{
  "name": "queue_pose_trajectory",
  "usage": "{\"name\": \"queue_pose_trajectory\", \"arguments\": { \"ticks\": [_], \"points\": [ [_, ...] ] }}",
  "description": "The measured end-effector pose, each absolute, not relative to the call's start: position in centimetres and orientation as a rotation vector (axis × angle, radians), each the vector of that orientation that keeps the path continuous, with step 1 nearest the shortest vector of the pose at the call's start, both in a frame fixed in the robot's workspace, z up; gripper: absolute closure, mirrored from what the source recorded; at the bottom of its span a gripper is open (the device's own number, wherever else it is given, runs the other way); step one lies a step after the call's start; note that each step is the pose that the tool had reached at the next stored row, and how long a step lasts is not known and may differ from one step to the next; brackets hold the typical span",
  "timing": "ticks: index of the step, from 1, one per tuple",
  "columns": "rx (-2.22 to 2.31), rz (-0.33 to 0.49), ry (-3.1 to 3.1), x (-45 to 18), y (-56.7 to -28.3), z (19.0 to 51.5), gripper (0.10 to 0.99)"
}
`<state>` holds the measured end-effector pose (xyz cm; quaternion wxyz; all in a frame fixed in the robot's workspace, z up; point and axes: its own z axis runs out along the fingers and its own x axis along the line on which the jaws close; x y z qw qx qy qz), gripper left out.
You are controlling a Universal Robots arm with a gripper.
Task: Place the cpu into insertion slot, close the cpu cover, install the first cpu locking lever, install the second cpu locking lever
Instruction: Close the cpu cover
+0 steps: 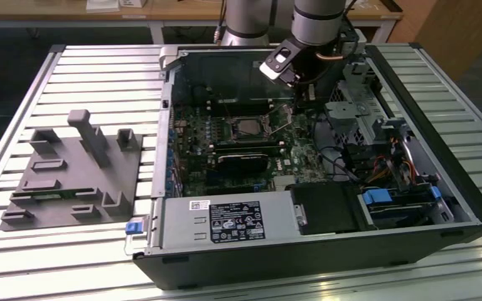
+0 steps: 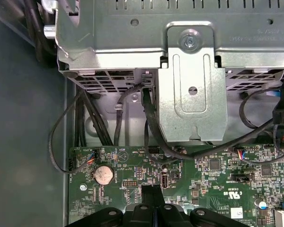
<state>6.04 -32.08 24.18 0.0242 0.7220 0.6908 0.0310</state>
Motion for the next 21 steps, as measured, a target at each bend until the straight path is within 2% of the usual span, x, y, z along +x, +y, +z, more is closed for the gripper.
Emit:
{"name": "queue_pose_trajectory", "arguments": {
  "ticks": [21],
  "points": [
    [2.198, 0.081, 2.187, 6.0, -32.1, 23.2, 0.980]
  ]
}}
